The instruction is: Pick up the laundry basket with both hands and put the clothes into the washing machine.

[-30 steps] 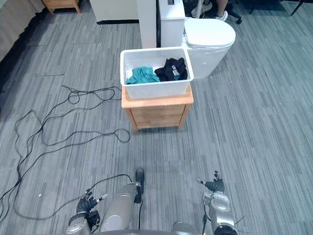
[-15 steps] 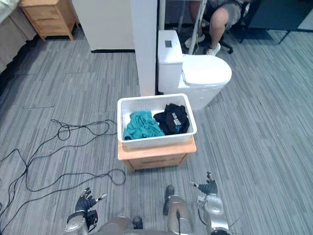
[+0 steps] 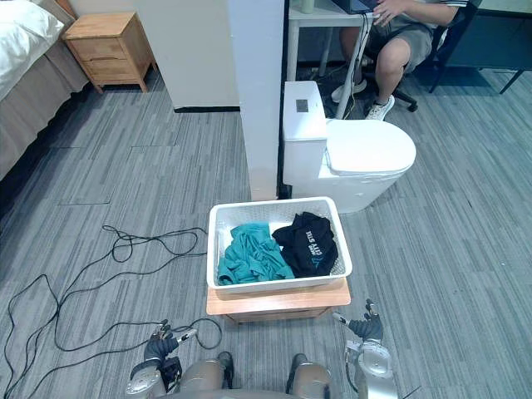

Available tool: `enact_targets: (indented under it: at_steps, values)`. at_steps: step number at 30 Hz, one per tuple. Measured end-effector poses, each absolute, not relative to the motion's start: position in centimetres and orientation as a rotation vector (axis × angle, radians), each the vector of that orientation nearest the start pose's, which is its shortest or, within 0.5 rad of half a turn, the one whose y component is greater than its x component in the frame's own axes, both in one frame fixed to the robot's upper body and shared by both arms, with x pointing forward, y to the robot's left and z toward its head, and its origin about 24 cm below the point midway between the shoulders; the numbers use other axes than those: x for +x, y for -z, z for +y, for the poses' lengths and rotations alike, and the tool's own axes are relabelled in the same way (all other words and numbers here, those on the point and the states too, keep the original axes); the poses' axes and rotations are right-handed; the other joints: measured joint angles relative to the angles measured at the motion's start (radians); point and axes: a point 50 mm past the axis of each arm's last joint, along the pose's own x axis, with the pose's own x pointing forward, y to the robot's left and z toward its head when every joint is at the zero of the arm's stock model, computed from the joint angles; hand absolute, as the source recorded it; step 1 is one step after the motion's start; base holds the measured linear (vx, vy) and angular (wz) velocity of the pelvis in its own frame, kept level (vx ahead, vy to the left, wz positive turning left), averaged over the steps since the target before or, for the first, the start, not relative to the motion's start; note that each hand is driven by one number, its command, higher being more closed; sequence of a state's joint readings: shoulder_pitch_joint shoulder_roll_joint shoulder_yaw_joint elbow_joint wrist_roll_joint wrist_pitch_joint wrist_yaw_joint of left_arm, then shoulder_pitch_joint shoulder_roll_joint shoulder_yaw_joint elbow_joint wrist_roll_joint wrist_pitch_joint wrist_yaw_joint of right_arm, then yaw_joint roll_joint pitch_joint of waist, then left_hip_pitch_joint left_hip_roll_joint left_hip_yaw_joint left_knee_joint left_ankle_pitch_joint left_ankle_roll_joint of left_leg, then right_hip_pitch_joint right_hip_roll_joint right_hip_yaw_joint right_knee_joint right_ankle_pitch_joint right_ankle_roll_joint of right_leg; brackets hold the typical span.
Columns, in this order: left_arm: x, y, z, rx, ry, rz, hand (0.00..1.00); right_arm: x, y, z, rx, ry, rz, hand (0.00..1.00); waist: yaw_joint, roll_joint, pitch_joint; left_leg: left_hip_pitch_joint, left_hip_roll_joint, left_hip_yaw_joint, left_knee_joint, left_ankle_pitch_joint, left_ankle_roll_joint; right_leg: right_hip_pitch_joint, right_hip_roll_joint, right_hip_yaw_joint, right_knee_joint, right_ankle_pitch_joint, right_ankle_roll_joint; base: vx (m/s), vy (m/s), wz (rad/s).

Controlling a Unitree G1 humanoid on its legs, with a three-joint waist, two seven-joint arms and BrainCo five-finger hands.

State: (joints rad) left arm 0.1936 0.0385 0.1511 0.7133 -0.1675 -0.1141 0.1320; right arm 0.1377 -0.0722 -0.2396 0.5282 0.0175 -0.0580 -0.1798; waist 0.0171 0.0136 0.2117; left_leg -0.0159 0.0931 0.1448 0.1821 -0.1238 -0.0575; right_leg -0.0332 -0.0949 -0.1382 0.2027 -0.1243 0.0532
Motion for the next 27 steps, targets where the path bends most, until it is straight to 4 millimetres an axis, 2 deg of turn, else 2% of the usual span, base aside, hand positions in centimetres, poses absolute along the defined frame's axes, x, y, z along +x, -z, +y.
enact_targets:
  at_steps: [1,5,10,14,16,18,21,23,27]
  values:
    - [12.0,12.5,20.9,-0.124,-0.434,0.753,0.00,16.7,7.9,-24.2,-0.070,0.500,0.539,0.00,-0.002,0.001,-0.002,0.019,-0.006,0.007,-0.033,0.009,0.001,0.010,-0.001,0.004,-0.021,0.008,0.003,0.06,0.029,-0.12]
    - [12.7,11.5,21.2,-0.155,-0.453,0.690,0.00,16.8,7.0,-25.6,-0.088,0.566,0.497,0.00,-0.002,0.002,-0.025,0.038,-0.011,0.021,-0.067,0.015,0.002,0.026,0.009,0.014,-0.066,0.024,0.000,0.08,0.019,-0.13]
    - [15.6,9.6,20.7,-0.189,-0.414,0.562,0.00,18.3,5.8,-26.3,-0.123,0.576,0.445,0.00,-0.005,0.009,-0.027,0.049,-0.007,0.023,-0.098,0.023,0.002,0.038,0.021,0.027,-0.114,0.048,-0.005,0.04,-0.005,-0.09]
    - [19.8,7.7,18.7,-0.175,-0.331,0.463,0.00,21.6,3.4,-26.7,-0.155,0.563,0.339,0.00,-0.016,0.020,-0.025,-0.005,-0.014,0.024,-0.147,0.069,0.005,-0.031,0.023,0.035,-0.141,0.088,-0.010,-0.05,0.002,-0.06]
    - [21.5,6.7,17.9,-0.168,-0.299,0.419,0.00,23.7,1.9,-26.4,-0.171,0.533,0.275,0.00,-0.031,0.024,-0.009,-0.032,-0.015,0.023,-0.149,0.085,0.008,-0.057,0.022,0.036,-0.144,0.106,-0.012,-0.10,-0.001,-0.02]
    - [24.1,4.9,16.8,-0.153,-0.269,0.347,0.00,26.4,-0.2,-25.6,-0.184,0.499,0.190,0.00,-0.035,0.029,0.016,-0.074,-0.016,0.027,-0.145,0.098,0.014,-0.099,0.022,0.052,-0.153,0.133,-0.014,-0.13,0.000,-0.15]
    - [27.1,2.6,15.8,-0.140,-0.256,0.261,0.00,29.4,-2.3,-24.6,-0.181,0.471,0.127,0.00,-0.035,0.028,0.056,-0.149,-0.020,0.034,-0.130,0.116,0.021,-0.176,0.020,0.071,-0.153,0.166,-0.011,-0.17,0.003,-0.14]
    - [28.4,1.7,15.7,-0.105,-0.259,0.234,0.00,30.6,-3.1,-24.1,-0.163,0.464,0.107,0.00,-0.034,0.027,0.092,-0.167,-0.021,0.044,-0.129,0.121,0.023,-0.199,0.019,0.085,-0.153,0.179,-0.010,-0.16,0.004,-0.17]
    - [30.2,1.4,16.6,-0.012,-0.289,0.263,0.00,33.2,-5.1,-24.1,-0.156,0.461,0.085,0.00,-0.038,0.023,0.143,-0.222,-0.023,0.052,-0.100,0.125,0.028,-0.249,0.017,0.102,-0.152,0.206,-0.007,-0.10,0.001,-0.11]
